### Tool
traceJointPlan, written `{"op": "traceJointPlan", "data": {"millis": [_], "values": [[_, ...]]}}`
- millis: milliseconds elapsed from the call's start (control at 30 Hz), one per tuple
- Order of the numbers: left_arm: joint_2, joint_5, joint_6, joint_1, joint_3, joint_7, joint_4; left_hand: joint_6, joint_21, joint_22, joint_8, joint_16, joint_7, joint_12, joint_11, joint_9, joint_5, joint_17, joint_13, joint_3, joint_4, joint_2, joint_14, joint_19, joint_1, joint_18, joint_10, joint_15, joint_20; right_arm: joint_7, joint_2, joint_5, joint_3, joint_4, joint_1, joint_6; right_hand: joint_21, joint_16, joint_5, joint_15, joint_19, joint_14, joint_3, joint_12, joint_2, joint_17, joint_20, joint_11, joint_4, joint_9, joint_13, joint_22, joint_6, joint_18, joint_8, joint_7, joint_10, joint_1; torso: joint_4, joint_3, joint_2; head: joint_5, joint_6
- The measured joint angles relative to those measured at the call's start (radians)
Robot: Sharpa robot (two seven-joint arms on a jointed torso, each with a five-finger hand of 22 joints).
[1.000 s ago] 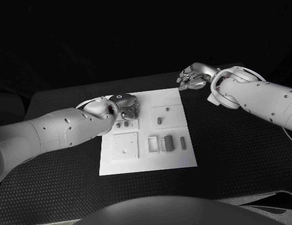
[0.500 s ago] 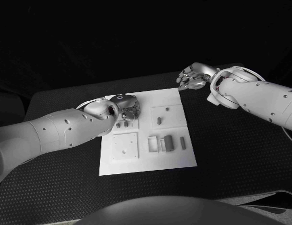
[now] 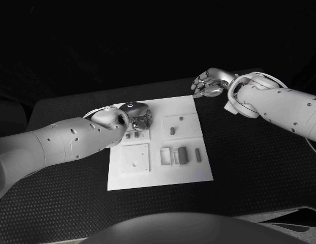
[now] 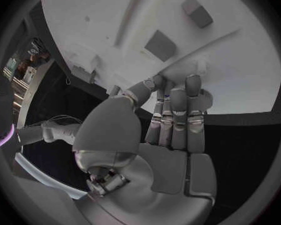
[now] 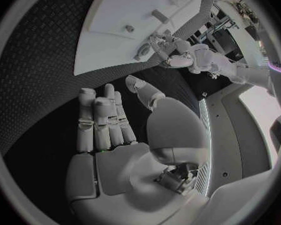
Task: Assemble the parts on the task board
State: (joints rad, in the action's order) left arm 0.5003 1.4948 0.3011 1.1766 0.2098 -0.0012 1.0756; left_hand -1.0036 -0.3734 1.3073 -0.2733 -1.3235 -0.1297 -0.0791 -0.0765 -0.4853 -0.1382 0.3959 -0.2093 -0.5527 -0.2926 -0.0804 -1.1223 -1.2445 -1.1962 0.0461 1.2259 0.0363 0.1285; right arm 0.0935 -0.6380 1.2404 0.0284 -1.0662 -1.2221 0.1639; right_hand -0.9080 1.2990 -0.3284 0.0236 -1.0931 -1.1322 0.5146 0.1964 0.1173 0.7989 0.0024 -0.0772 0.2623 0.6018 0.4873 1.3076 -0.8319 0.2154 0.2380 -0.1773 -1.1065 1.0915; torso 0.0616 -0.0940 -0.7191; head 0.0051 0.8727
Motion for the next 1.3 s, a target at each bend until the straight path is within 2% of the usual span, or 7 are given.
{"op": "traceJointPlan", "data": {"millis": [267, 400, 833, 933, 1033, 1167, 1300], "values": [[0.003, 0.000, 0.019, -0.004, 0.001, 0.009, -0.002, -0.027, -0.020, 0.001, -0.012, -0.008, 0.012, -0.006, 0.015, -0.006, 0.000, 0.000, -0.010, -0.027, 0.001, 0.013, -0.035, -0.025, -0.006, -0.003, 0.034, 0.013, 0.015, 0.000, 0.000, 0.000, 0.000, 0.000, 0.000, 0.000, 0.000, 0.000, 0.000, 0.000, 0.001, 0.000, 0.000, 0.000, 0.000, 0.000, 0.002, 0.000, 0.000, 0.000, 0.000, 0.000, 0.000, 0.000, 0.000, -0.001, 0.000, 0.000, 0.0000, 0.0000, 0.000, 0.000, 0.000], [0.008, -0.001, 0.029, -0.006, 0.002, 0.014, 0.000, -0.029, -0.023, 0.001, -0.018, -0.008, 0.014, -0.010, 0.018, -0.007, 0.002, 0.000, -0.013, -0.034, 0.002, 0.015, -0.039, -0.030, -0.009, -0.009, 0.039, 0.018, 0.020, 0.000, 0.000, 0.000, 0.000, 0.000, 0.000, 0.000, 0.000, 0.000, 0.000, 0.000, 0.001, 0.000, 0.000, 0.000, 0.000, 0.000, 0.002, 0.000, 0.000, 0.000, 0.000, 0.000, 0.000, 0.000, 0.000, -0.001, 0.000, 0.000, -0.0001, 0.0000, 0.000, -0.001, 0.000], [0.033, -0.025, 0.054, -0.010, 0.003, 0.025, 0.020, -0.036, -0.027, 0.001, -0.018, -0.008, 0.014, -0.011, 0.018, -0.010, 0.004, 0.000, -0.019, -0.038, 0.000, 0.016, -0.050, -0.039, -0.010, -0.011, 0.046, 0.021, 0.021, 0.000, 0.000, 0.000, 0.000, 0.000, 0.000, 0.000, 0.000, 0.000, 0.000, -0.001, 0.000, 0.001, 0.000, 0.000, 0.000, -0.001, 0.004, 0.000, 0.000, 0.000, 0.000, 0.000, 0.000, 0.000, 0.000, 0.000, 0.000, 0.000, -0.0006, 0.0012, 0.000, 0.001, 0.000], [0.043, -0.033, 0.054, -0.013, -0.005, 0.027, 0.031, -0.036, -0.027, 0.000, -0.018, -0.008, 0.014, -0.011, 0.018, -0.010, 0.004, 0.000, -0.019, -0.041, 0.003, 0.015, -0.050, -0.039, -0.011, -0.011, 0.046, 0.021, 0.021, 0.000, 0.000, 0.000, 0.000, 0.001, 0.000, 0.000, 0.000, 0.000, 0.000, -0.002, 0.000, 0.002, 0.000, 0.000, 0.000, -0.001, 0.004, -0.002, 0.000, 0.000, 0.000, 0.000, 0.000, 0.000, 0.000, 0.000, 0.002, 0.000, -0.0006, 0.0012, 0.000, 0.002, 0.000], [0.055, -0.043, 0.051, -0.018, -0.021, 0.029, 0.045, -0.036, -0.027, 0.000, -0.018, -0.008, 0.014, -0.011, 0.018, -0.011, 0.008, 0.000, -0.019, -0.041, 0.003, 0.014, -0.050, -0.040, -0.012, -0.010, 0.046, 0.021, 0.020, 0.000, -0.001, 0.000, 0.000, 0.001, 0.000, 0.000, 0.000, 0.000, 0.000, -0.002, 0.000, 0.002, 0.000, 0.000, 0.000, -0.001, 0.004, -0.002, 0.000, 0.000, 0.000, 0.000, 0.000, 0.000, 0.000, 0.000, 0.002, 0.000, -0.0008, 0.0012, 0.000, 0.002, 0.000], [0.082, -0.054, 0.048, -0.016, -0.054, 0.030, 0.070, -0.036, -0.027, 0.000, -0.018, -0.008, 0.014, -0.011, 0.018, -0.011, 0.008, 0.000, -0.019, -0.041, 0.003, 0.015, -0.051, -0.040, -0.012, -0.010, 0.046, 0.022, 0.020, 0.000, -0.004, 0.000, 0.000, 0.001, 0.000, 0.000, 0.000, 0.000, 0.000, -0.002, -0.001, 0.002, 0.000, 0.000, 0.000, -0.001, 0.003, -0.002, 0.000, 0.001, 0.000, 0.000, 0.001, 0.000, 0.000, 0.000, 0.002, 0.000, -0.0012, 0.0012, 0.000, 0.004, 0.000], [0.108, -0.064, 0.047, -0.003, -0.060, 0.030, 0.095, -0.036, -0.027, 0.000, -0.017, -0.008, 0.014, -0.011, 0.018, -0.011, 0.008, 0.000, -0.019, -0.041, 0.003, 0.017, -0.052, -0.041, -0.009, -0.010, 0.046, 0.021, 0.020, 0.000, -0.006, 0.000, 0.000, 0.001, 0.000, 0.000, 0.000, 0.000, 0.000, -0.002, -0.002, 0.002, 0.000, 0.000, 0.000, -0.001, 0.001, -0.002, 0.000, 0.001, 0.000, 0.000, 0.001, 0.000, 0.000, 0.000, 0.002, 0.000, -0.0023, 0.0012, 0.001, 0.004, 0.000]]}}
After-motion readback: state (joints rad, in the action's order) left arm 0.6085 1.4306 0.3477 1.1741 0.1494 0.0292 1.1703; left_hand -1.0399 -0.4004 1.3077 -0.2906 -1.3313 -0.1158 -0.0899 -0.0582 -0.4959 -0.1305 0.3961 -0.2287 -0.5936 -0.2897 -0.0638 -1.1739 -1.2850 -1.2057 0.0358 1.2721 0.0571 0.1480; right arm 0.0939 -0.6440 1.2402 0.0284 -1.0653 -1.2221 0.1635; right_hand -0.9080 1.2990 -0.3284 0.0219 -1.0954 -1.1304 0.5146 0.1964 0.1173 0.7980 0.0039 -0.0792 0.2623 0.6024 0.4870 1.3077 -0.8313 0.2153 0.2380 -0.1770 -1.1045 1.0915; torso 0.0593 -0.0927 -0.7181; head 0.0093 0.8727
